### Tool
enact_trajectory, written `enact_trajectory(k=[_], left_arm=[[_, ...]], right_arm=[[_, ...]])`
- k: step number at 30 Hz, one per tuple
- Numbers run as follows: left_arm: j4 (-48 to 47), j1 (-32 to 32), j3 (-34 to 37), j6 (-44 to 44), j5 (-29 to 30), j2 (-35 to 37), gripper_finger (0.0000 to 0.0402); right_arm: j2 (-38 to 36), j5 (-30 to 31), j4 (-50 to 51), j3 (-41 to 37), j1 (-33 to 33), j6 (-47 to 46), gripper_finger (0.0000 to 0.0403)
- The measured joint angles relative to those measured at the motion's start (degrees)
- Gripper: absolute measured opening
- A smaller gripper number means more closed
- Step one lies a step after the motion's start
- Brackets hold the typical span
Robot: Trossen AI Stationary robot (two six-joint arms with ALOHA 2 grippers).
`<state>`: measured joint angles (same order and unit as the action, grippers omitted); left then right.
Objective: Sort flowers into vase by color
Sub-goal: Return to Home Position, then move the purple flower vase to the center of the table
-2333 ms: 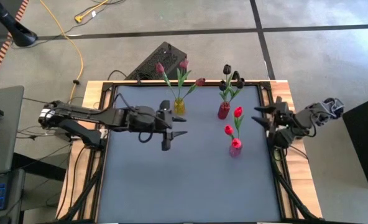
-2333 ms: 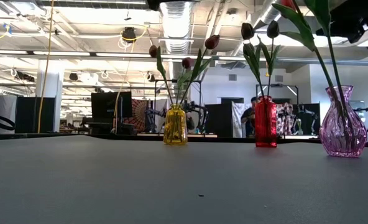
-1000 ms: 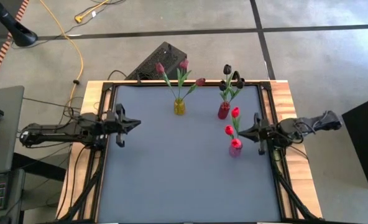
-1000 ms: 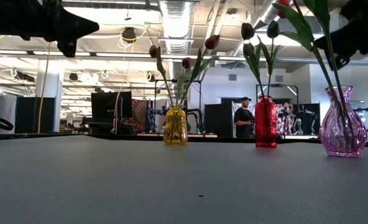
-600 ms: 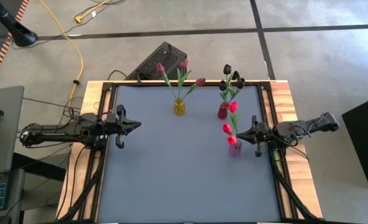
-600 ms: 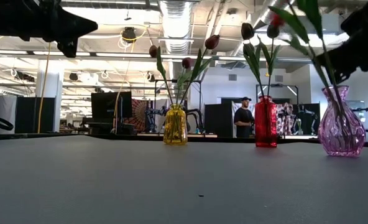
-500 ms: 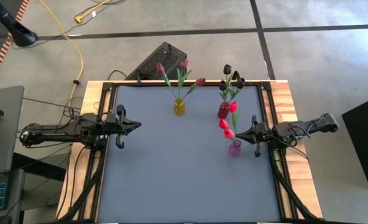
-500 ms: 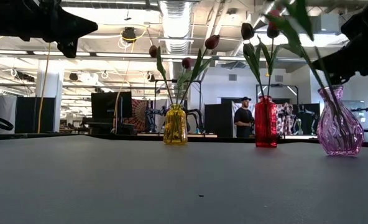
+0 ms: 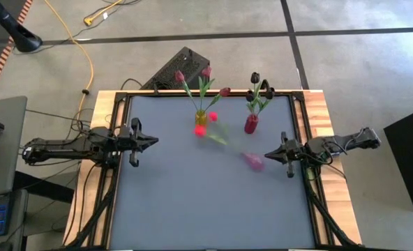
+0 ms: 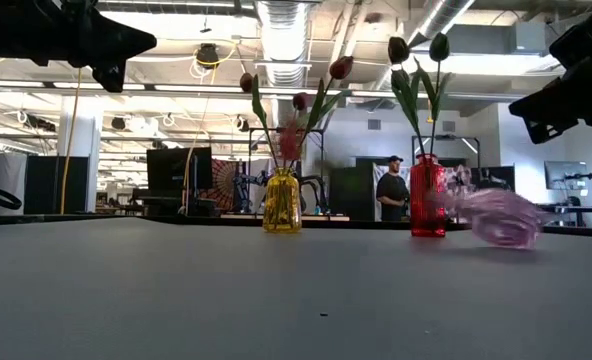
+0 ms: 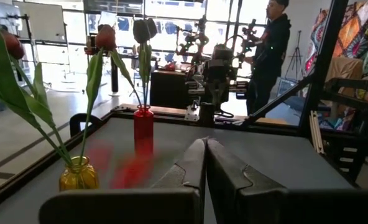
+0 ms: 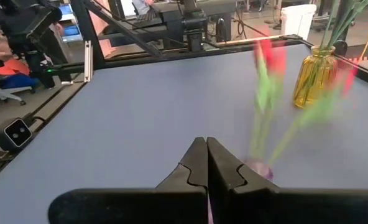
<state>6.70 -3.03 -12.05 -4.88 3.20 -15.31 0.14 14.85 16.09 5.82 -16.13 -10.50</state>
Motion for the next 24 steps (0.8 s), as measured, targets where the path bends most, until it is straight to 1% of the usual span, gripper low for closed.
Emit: enact_trajectory(k=[3, 6, 10, 14, 19, 24], left_arm=[[0.02, 0.0, 0.0, 0.06, 0.0, 0.0, 0.0], [0.04, 0.0, -0.02, -0.18, 0.0, 0.0, 0.0], [0.04, 0.0, -0.02, -0.37, -0.04, 0.0, 0.0], [0.05, 0.0, -0.04, 0.19, -0.04, -0.01, 0.0], [-0.01, 0.0, -0.04, 1.86, -0.04, -0.02, 0.0], [-1.09, 0.0, -0.04, 5.8, -0.04, -0.02, 0.0]], right_arm=[[0.0, 0.0, -0.51, 0.0, 0.0, -0.1, 0.0019], [0.0, -0.01, -3.19, 0.21, 0.0, -1.23, 0.0019], [0.9, 0.01, -3.32, 2.75, 0.01, -3.4, 0.0019], [3.85, 0.37, -3.32, 6.29, 0.39, -3.17, 0.0019], [11.5, 2.91, -3.21, 12.21, 2.72, -0.38, 0.0019], [23.22, 3.52, -3.09, 19.37, 6.6, 0.49, 0.0021]])
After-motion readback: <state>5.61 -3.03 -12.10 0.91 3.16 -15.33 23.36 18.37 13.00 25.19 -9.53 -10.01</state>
